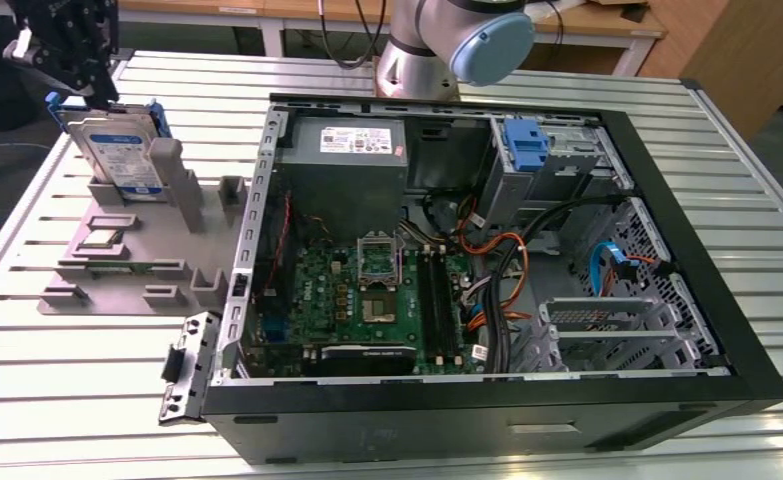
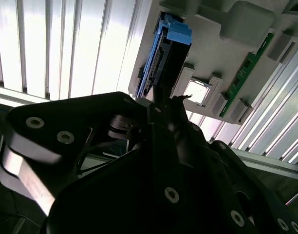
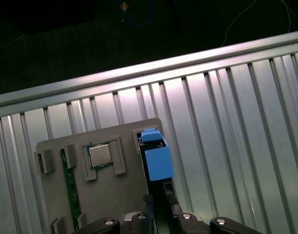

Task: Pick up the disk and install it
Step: 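Pick up the disk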

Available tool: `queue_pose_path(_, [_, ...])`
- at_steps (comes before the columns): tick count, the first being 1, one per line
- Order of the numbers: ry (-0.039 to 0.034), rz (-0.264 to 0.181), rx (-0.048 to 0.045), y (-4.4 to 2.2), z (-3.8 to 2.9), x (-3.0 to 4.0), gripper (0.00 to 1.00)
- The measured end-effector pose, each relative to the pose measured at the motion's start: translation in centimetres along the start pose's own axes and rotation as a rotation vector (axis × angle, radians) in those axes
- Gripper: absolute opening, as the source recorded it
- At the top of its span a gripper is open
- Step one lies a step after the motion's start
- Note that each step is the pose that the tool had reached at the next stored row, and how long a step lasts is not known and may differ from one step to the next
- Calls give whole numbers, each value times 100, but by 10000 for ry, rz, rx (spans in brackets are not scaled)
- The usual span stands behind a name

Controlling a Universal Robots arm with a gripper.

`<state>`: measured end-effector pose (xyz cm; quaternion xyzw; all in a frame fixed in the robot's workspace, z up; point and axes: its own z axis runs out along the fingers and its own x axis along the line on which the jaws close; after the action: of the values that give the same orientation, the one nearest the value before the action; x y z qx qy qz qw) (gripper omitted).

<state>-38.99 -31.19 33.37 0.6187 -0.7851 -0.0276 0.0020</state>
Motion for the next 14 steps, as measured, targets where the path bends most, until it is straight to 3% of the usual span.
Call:
queue_pose_path(3, [0, 1, 0, 0, 0, 0, 29])
queue_pose_path(7, [0, 1, 1, 1, 0, 0, 53])
queue_pose_path(9, [0, 1, 0, 1, 0, 0, 53])
queue_pose_path(10, [0, 1, 0, 1, 0, 0, 59])
queue_pose_path(14, [6, -104, -4, 1, 2, 0, 59])
